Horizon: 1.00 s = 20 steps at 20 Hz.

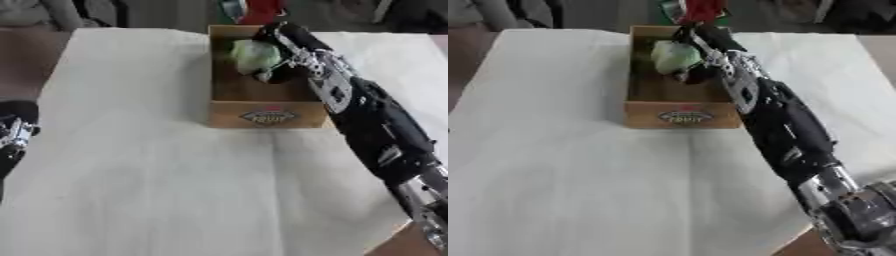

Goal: Pick up objects on the table and place them in the box.

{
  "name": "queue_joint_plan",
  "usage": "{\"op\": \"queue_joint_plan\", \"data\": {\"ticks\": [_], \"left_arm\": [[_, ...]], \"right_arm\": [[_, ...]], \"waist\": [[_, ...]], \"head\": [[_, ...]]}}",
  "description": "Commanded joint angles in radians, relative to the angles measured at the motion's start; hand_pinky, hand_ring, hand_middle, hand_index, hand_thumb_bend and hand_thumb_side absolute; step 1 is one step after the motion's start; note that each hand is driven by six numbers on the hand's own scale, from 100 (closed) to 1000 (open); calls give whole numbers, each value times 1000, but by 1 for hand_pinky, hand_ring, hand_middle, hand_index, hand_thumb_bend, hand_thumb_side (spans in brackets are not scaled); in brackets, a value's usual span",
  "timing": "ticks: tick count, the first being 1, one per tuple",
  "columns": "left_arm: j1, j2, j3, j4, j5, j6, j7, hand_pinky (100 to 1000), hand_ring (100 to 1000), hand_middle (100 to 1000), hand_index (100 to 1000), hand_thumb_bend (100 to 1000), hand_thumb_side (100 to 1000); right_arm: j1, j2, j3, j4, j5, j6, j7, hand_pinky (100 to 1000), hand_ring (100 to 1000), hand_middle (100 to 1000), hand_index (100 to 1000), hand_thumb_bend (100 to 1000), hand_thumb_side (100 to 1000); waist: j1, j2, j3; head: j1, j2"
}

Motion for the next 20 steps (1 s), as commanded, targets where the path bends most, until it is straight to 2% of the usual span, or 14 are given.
{"op": "queue_joint_plan", "data": {"ticks": [1,2,5,10,14,20], "left_arm": [[-3,10,6,-19,3,-2,2,722,725,649,676,391,375],[-2,10,6,-19,3,-2,3,722,725,648,676,391,375],[2,10,8,-18,3,-2,5,722,724,648,675,391,375],[10,11,13,-15,1,-2,10,721,724,647,674,392,374],[15,10,18,-13,0,-4,15,721,724,647,673,393,374],[20,6,25,-12,0,-5,23,721,724,646,672,395,374]], "right_arm": [[-17,-37,-19,-26,-7,3,58,745,831,847,865,528,100],[-16,-43,-22,-37,-19,3,63,777,856,866,867,558,119],[-12,-67,-27,-80,-71,-4,59,795,871,875,869,595,174],[6,-129,-36,-182,-204,-6,-3,739,830,837,848,573,224],[61,-199,-59,-294,-352,22,-132,667,778,783,807,514,221],[195,-273,-116,-421,-699,119,-376,602,722,730,750,465,223]], "waist": [[3,-22,-4],[3,-23,-6],[3,-26,-11],[2,-33,-26],[3,-35,-39],[7,-34,-59]], "head": [[6,-5],[8,-4],[11,-1],[25,5],[37,7],[55,6]]}}
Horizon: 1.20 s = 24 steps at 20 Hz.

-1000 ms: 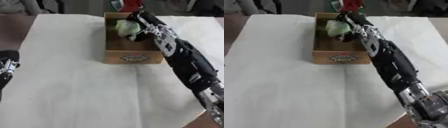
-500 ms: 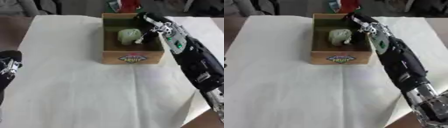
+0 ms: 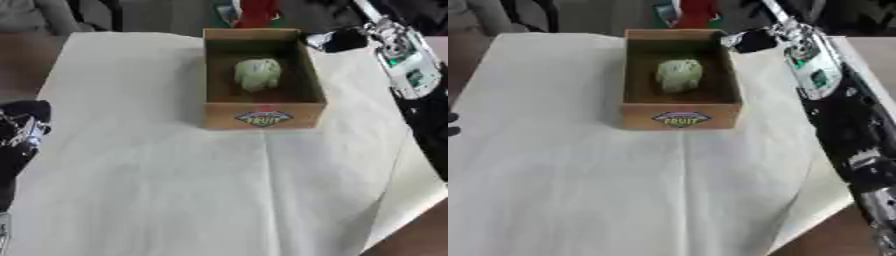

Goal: Pick up objects on the table and place them in the box.

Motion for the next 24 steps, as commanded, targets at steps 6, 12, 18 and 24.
{"op": "queue_joint_plan", "data": {"ticks": [6,12,18,24], "left_arm": [[-1,3,16,-13,0,-3,10,720,723,645,671,395,374],[2,-2,18,-12,3,-3,13,720,723,644,671,397,374],[3,-3,19,-13,3,-3,14,720,723,644,671,396,373],[3,-5,19,-14,4,-4,14,720,723,643,669,397,373]], "right_arm": [[153,-82,-67,-191,-344,78,-255,582,691,695,722,440,202],[253,-56,-94,-267,-419,111,-314,579,683,687,718,427,174],[309,-30,-104,-287,-454,130,-325,578,683,688,720,426,172],[331,-17,-105,-287,-464,131,-323,579,683,689,720,427,177]], "waist": [[5,-16,-12],[9,-12,-21],[15,-11,-25],[17,-9,-23]], "head": [[13,6],[19,5],[23,5],[24,8]]}}
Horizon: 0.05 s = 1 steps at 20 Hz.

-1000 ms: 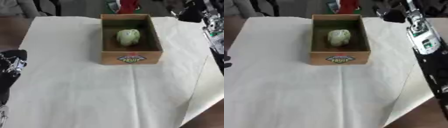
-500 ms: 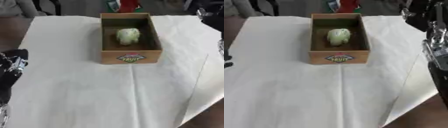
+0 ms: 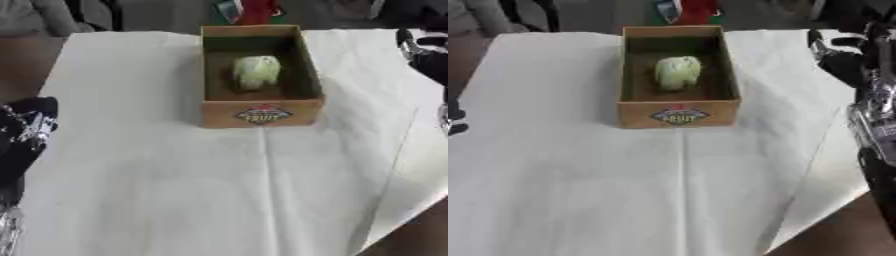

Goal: Pick up objects on the table and place them in the box.

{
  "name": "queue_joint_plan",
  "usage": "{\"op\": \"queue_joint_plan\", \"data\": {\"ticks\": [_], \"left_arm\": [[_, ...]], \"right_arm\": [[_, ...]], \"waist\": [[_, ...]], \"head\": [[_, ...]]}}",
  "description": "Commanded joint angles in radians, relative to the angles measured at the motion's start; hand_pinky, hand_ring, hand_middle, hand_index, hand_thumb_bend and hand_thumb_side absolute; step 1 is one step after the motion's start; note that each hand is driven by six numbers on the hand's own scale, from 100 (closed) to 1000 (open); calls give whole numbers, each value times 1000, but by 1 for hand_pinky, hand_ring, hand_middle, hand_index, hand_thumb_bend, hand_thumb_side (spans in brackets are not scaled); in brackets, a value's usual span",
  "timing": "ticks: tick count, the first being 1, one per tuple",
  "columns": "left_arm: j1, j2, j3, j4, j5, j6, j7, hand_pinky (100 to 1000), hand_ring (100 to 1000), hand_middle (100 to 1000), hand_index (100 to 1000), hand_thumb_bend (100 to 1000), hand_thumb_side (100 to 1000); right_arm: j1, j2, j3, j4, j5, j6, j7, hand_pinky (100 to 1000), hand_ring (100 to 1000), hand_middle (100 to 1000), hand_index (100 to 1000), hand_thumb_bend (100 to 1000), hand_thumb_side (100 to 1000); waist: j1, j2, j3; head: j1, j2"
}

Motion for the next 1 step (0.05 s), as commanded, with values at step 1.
{"op": "queue_joint_plan", "data": {"ticks": [1], "left_arm": [[-6,5,9,-14,3,-1,3,720,723,643,671,398,374]], "right_arm": [[-6,-16,-10,-20,-7,2,2,579,683,690,721,424,170]], "waist": [[0,-14,-1]], "head": [[2,2]]}}
